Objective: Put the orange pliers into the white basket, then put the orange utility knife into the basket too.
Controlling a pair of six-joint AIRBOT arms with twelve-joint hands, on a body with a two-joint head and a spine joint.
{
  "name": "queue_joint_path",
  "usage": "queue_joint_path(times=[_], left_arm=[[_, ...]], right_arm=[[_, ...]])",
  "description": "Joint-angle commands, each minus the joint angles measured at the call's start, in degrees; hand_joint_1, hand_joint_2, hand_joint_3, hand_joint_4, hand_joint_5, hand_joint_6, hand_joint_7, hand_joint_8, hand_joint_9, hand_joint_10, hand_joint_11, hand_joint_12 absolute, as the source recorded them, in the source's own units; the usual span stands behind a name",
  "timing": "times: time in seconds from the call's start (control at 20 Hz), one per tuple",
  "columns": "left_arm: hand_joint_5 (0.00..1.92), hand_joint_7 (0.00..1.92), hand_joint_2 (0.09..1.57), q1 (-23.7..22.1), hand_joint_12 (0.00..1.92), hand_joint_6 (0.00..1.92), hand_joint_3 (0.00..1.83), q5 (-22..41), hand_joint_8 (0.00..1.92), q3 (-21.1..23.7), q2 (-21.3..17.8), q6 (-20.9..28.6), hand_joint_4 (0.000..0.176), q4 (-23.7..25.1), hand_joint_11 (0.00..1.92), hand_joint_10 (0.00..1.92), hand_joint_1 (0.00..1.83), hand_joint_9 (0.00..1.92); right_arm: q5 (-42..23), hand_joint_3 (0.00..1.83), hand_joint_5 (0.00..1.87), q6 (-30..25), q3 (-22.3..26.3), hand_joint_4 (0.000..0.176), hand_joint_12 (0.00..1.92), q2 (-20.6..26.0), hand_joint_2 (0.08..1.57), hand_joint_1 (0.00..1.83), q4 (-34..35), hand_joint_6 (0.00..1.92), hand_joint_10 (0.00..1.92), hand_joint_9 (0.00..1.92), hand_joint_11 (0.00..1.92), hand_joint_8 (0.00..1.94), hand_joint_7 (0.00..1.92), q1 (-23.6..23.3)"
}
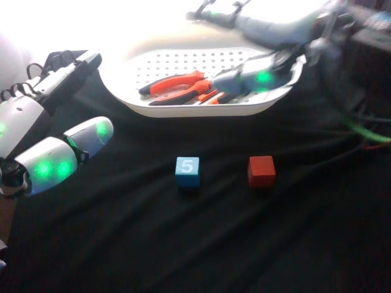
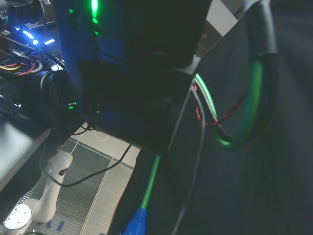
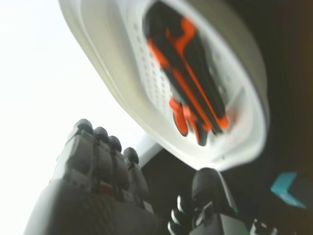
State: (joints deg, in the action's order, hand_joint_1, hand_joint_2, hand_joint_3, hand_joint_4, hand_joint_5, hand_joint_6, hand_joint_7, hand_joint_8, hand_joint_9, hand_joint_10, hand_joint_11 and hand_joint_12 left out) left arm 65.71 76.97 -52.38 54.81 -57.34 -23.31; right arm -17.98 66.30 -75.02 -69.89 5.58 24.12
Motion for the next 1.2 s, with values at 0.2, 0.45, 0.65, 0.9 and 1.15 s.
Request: queue_joint_path(times=[0.2, 0.45, 0.65, 0.9, 1.15], left_arm=[[0.04, 0.11, 1.42, -0.02, 0.55, 0.00, 0.00, 9.01, 0.00, 0.54, -1.65, 0.38, 0.009, 1.01, 0.00, 0.00, 0.19, 0.20], [0.00, 0.00, 1.21, 0.47, 0.31, 0.00, 0.00, 13.25, 0.00, 1.15, -4.21, 0.32, 0.085, 0.87, 0.00, 0.00, 0.38, 0.04], [0.00, 0.00, 1.18, 0.54, 0.21, 0.00, 0.00, 17.54, 0.00, 2.77, -6.92, -0.62, 0.133, 1.02, 0.00, 0.00, 0.46, 0.05], [0.00, 0.00, 1.15, 1.56, 0.01, 0.00, 0.00, 22.26, 0.00, 4.68, -9.67, -1.95, 0.175, 1.20, 0.00, 0.00, 0.43, 0.00], [0.00, 0.00, 1.11, 0.11, 0.00, 0.00, 0.00, 22.27, 0.00, 4.28, -11.19, -2.59, 0.176, 2.67, 0.00, 0.00, 0.46, 0.00]], right_arm=[[-22.07, 0.00, 0.00, 0.17, 11.47, 0.110, 0.00, 10.80, 1.11, 0.28, -0.50, 0.00, 0.00, 0.00, 0.00, 0.00, 0.00, 1.32], [-42.32, 0.00, 0.00, -0.30, 22.13, 0.169, 0.00, 22.40, 1.09, 0.33, 2.76, 0.00, 0.00, 0.00, 0.00, 0.00, 0.00, 14.26], [-58.86, 0.01, 0.00, -5.14, 27.08, 0.136, 0.00, 28.77, 1.13, 0.46, 5.62, 0.00, 0.00, 0.00, 0.00, 0.00, 0.00, 24.68], [-69.35, 0.00, 0.00, -5.12, 30.36, 0.067, 0.00, 33.67, 1.07, 0.40, 6.13, 0.00, 0.00, 0.00, 0.00, 0.00, 0.00, 26.82], [-74.69, 0.00, 0.00, -5.12, 30.63, 0.062, 0.00, 35.03, 1.05, 0.41, 6.64, 0.00, 0.00, 0.00, 0.00, 0.00, 0.00, 26.91]])
